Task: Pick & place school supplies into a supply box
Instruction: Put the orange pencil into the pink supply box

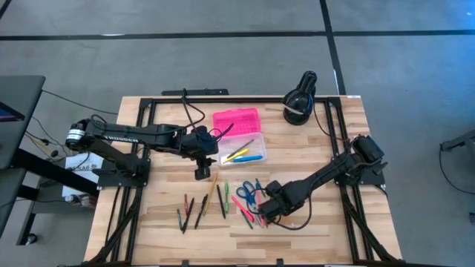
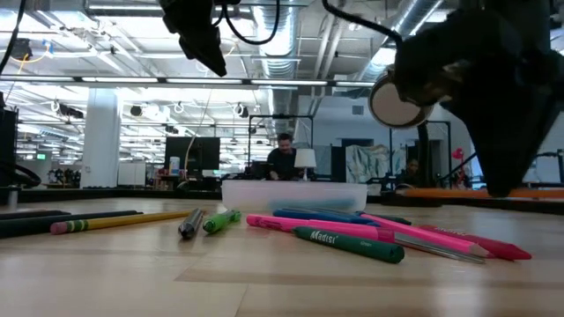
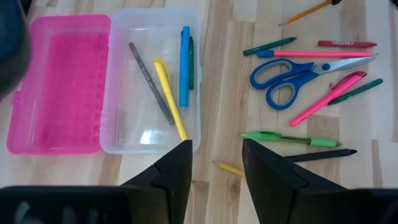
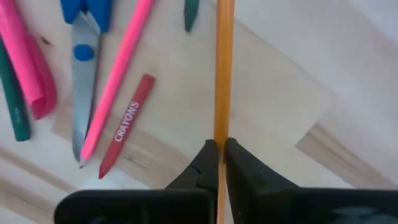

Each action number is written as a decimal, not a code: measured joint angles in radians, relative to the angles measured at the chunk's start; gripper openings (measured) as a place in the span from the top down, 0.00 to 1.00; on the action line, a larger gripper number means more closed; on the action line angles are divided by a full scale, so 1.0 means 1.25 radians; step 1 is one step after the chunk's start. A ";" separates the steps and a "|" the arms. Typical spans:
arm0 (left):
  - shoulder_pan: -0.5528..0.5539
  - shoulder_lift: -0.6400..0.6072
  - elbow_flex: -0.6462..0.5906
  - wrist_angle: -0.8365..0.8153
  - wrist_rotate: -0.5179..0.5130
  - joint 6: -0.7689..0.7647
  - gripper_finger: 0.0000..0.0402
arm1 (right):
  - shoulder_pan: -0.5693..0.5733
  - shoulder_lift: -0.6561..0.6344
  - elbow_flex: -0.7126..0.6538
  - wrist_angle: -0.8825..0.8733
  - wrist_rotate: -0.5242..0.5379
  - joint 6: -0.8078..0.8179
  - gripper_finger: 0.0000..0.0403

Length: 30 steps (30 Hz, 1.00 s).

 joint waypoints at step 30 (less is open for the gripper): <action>-0.072 -0.186 0.000 -0.105 -0.147 -0.177 0.66 | -0.292 -0.002 0.168 0.005 0.141 -0.751 1.00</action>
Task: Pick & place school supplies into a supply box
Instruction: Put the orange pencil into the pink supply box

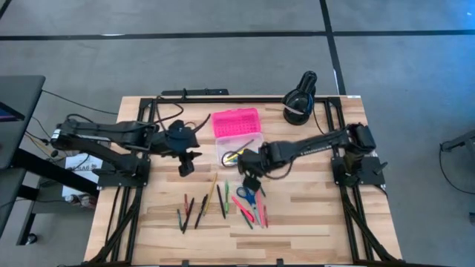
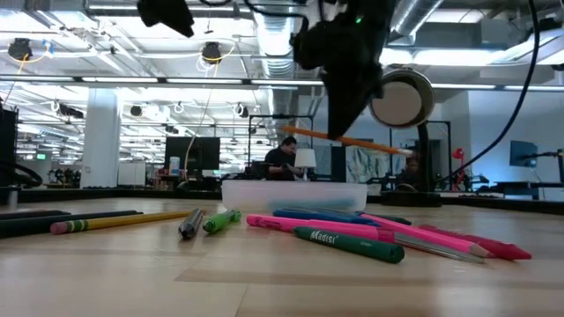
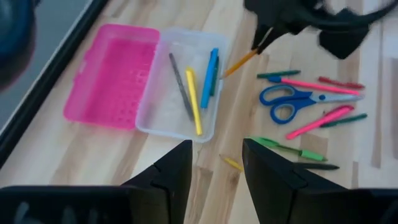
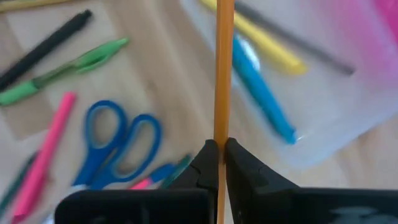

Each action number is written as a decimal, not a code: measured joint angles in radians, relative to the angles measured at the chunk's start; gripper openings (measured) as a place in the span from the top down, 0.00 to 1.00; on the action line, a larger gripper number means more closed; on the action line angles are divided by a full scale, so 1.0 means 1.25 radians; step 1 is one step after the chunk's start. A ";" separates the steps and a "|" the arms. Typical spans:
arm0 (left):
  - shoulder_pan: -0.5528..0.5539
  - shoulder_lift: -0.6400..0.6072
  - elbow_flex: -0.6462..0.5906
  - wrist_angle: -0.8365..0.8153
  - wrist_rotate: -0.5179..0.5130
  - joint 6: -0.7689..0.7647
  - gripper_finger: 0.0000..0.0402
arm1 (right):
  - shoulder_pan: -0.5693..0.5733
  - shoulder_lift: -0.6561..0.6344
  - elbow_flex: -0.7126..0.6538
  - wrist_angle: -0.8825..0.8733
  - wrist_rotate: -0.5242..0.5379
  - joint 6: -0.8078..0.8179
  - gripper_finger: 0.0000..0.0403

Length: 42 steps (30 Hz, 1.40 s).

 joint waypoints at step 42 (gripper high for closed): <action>-0.221 -0.006 -0.001 -0.148 -0.292 -0.346 0.66 | -0.230 0.083 -0.055 0.228 -0.150 -0.453 1.00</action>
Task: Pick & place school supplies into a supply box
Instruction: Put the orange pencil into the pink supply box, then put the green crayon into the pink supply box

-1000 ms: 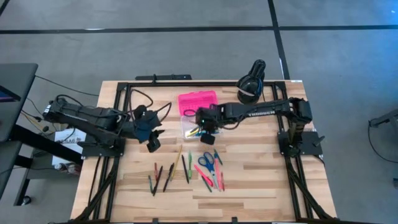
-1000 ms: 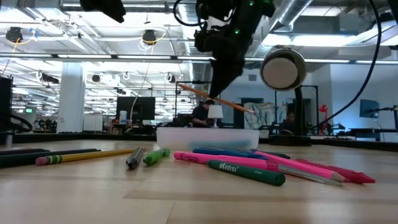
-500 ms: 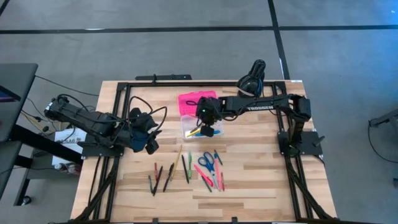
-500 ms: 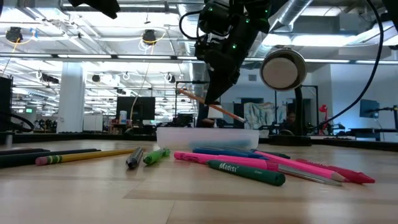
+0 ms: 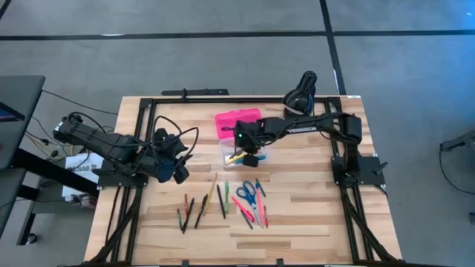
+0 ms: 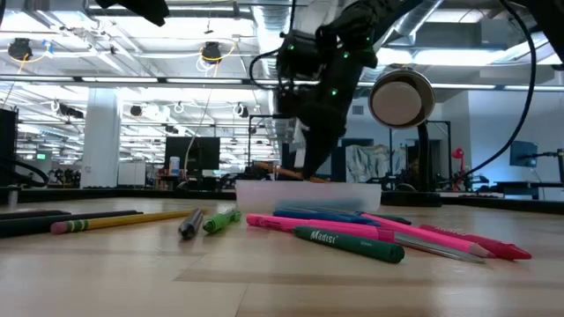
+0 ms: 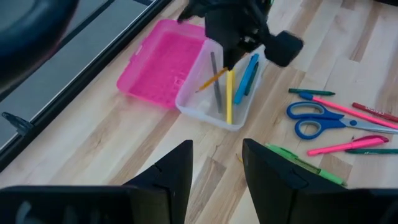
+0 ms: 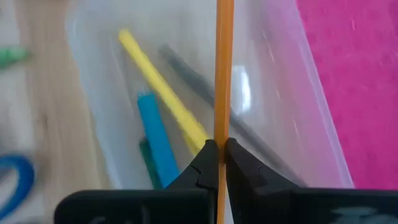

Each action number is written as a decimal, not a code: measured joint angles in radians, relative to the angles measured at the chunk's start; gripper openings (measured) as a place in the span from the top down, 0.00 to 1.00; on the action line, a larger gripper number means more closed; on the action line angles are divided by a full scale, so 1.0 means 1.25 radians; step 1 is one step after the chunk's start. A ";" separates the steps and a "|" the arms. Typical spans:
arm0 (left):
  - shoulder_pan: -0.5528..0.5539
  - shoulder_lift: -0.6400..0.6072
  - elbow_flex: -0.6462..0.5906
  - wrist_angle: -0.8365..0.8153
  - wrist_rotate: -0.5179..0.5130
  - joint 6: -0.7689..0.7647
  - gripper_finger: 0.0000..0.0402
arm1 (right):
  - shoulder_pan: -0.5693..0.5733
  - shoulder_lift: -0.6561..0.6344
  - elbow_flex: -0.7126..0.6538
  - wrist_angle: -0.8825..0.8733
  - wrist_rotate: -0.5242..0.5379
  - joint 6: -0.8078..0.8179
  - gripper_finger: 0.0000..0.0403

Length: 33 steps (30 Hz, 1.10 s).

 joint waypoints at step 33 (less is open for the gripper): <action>-0.030 0.001 -0.098 -0.023 0.212 -0.098 0.66 | 0.055 -0.122 0.069 -0.023 0.081 0.166 0.68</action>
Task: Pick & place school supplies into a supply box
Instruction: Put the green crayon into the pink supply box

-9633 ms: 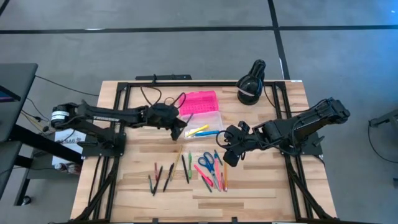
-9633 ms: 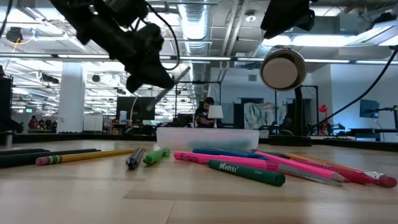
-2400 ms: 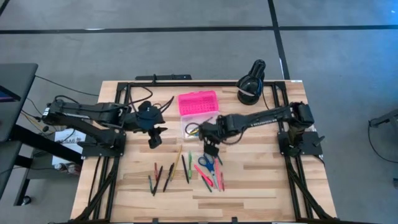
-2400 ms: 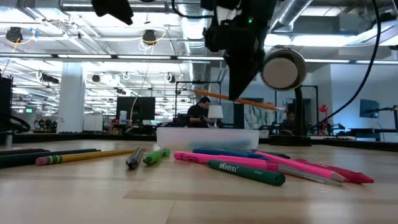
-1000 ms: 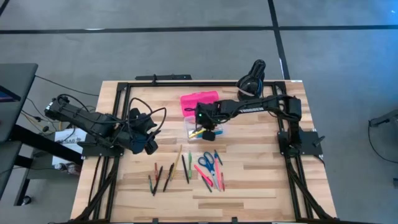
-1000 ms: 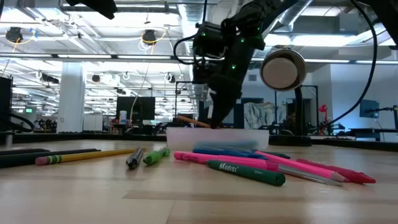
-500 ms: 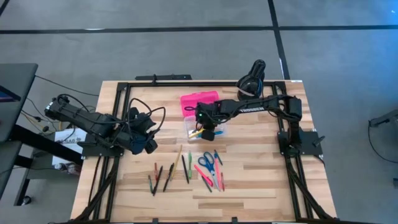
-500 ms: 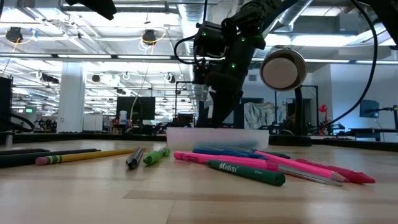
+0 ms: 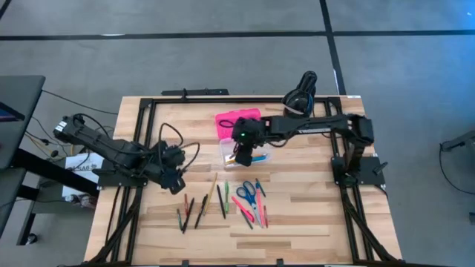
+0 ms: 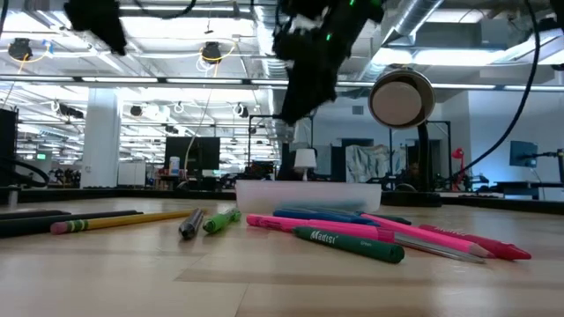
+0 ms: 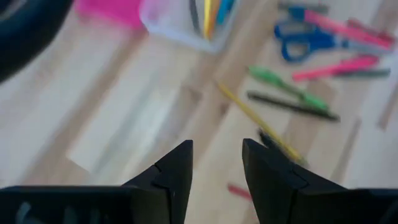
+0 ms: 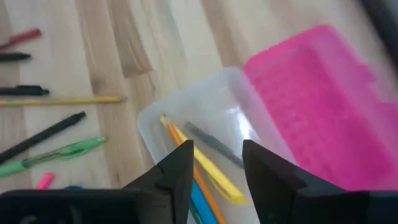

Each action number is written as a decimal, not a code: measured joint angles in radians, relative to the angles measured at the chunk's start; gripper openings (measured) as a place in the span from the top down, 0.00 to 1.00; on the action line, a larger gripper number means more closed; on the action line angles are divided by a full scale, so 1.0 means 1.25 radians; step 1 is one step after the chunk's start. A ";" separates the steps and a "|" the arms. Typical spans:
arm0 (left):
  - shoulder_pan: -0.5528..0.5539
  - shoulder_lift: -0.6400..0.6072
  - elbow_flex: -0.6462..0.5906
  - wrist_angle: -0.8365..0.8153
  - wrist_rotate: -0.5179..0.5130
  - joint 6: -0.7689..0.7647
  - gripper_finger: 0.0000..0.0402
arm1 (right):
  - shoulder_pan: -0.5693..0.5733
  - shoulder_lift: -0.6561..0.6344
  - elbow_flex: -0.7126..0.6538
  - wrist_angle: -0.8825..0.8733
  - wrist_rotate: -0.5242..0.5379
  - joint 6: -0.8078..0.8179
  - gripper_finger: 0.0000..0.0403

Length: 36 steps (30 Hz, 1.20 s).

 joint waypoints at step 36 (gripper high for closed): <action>-0.281 0.013 -0.349 0.429 0.166 -0.884 0.66 | 0.276 -0.172 -0.001 -0.325 0.326 0.348 0.71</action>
